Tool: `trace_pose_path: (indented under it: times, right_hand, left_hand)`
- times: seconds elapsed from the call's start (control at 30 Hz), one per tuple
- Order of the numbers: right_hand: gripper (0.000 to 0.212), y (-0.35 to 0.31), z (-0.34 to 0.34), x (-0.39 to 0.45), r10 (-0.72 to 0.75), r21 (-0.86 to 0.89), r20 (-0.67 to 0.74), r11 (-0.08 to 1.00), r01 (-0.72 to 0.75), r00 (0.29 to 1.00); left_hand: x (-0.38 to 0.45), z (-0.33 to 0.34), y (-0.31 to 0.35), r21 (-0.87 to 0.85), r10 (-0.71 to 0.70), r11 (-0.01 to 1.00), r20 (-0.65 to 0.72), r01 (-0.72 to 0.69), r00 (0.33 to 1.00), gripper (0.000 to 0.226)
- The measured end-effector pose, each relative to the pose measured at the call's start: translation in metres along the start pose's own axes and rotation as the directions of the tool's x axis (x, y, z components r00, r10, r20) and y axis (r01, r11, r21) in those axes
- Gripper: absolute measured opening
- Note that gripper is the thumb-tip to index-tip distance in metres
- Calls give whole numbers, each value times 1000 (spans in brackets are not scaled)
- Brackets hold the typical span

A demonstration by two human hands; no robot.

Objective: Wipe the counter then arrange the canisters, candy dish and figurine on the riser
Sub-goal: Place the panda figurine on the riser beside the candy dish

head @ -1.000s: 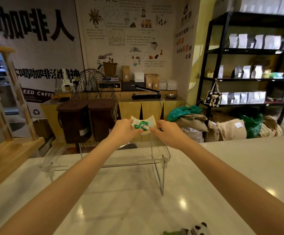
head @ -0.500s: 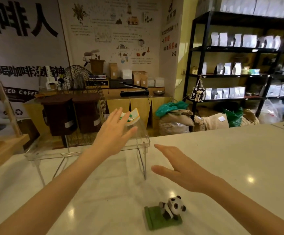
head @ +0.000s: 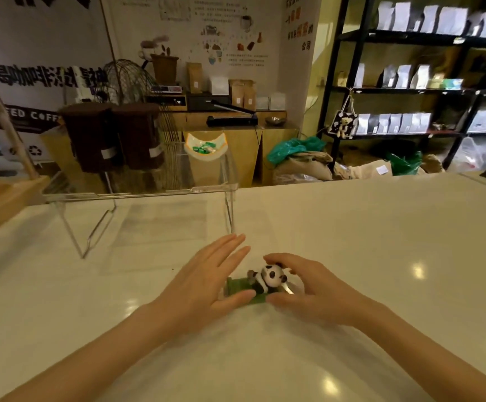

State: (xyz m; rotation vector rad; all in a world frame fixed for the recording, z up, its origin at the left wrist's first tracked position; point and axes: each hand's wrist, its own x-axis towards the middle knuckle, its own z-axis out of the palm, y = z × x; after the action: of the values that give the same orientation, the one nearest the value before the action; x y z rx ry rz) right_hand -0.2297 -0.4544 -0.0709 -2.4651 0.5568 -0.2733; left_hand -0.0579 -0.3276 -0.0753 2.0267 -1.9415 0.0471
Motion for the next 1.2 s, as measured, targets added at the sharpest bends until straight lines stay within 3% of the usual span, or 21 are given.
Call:
trace_pose_path:
  times: [0.1,0.23,0.47,0.63,0.9,1.2]
  right_hand:
    - [50,7,6,0,9,60,-41,998,-6,999]
    - [38,11,7,1,3,113,-74,994,5,997]
    - [31,9,1,5,24,166,-55,986,-15,998]
    - [31,4,-10,8,16,158,-20,987,-13,1000]
    - [32,-22,-41,18,-1,214,-37,977,9,999]
    - [32,-68,-82,51,-112,194,-144,971,139,983]
  left_hand:
    - [-9,18,-3,-55,-77,995,82,82,994,84]
    - [-15,27,-3,-180,-148,971,75,159,986,91]
    - [-15,23,0,-192,-151,969,55,159,987,52]
    - [-13,12,2,-211,-145,965,77,158,986,44]
    - [1,-32,0,-299,-170,939,27,170,985,37]
    - [21,-95,-15,-304,-146,948,-160,91,976,33]
